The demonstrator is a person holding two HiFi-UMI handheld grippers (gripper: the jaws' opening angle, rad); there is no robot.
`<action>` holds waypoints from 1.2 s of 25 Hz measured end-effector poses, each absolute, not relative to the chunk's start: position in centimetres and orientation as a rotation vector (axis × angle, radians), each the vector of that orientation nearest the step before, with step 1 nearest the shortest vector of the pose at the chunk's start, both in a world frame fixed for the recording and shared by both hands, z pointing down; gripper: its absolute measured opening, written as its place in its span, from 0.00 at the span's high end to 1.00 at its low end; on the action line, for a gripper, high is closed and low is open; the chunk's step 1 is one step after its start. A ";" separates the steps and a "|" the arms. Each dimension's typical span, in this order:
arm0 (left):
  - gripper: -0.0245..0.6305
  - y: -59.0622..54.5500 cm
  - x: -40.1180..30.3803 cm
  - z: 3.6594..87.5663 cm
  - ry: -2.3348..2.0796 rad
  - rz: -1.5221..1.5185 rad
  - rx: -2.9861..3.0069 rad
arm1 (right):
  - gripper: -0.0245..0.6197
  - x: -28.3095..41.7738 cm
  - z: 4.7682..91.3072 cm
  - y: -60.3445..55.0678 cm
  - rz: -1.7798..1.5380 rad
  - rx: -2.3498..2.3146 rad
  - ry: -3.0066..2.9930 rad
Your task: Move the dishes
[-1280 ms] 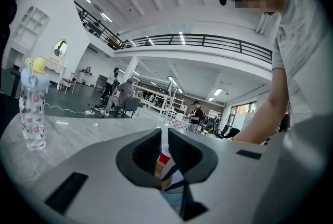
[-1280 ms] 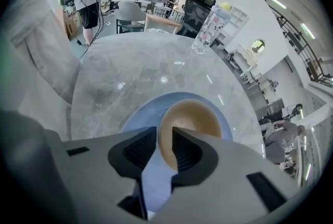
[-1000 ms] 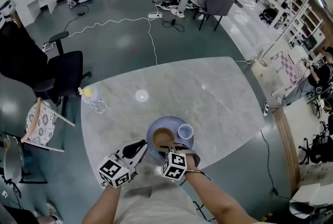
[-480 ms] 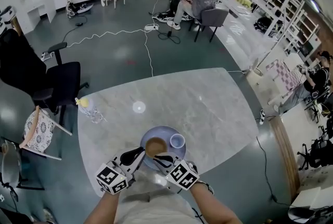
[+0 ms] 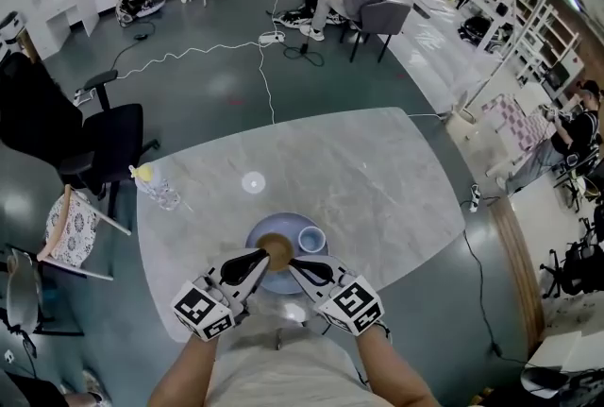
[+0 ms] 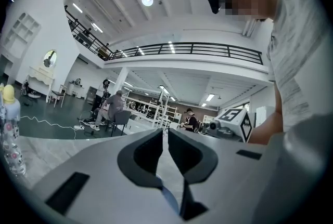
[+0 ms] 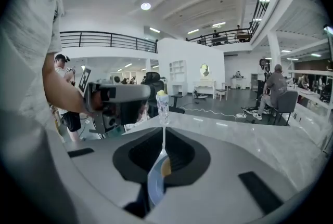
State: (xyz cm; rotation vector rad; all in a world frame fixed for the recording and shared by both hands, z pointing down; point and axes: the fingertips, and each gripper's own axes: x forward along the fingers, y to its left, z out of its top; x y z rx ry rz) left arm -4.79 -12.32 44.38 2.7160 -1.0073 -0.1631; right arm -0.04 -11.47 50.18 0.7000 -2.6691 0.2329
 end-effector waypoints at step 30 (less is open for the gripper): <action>0.91 -12.2 -3.4 34.2 -1.026 -0.275 2.942 | 0.93 6.0 36.4 -13.6 0.081 0.979 -2.960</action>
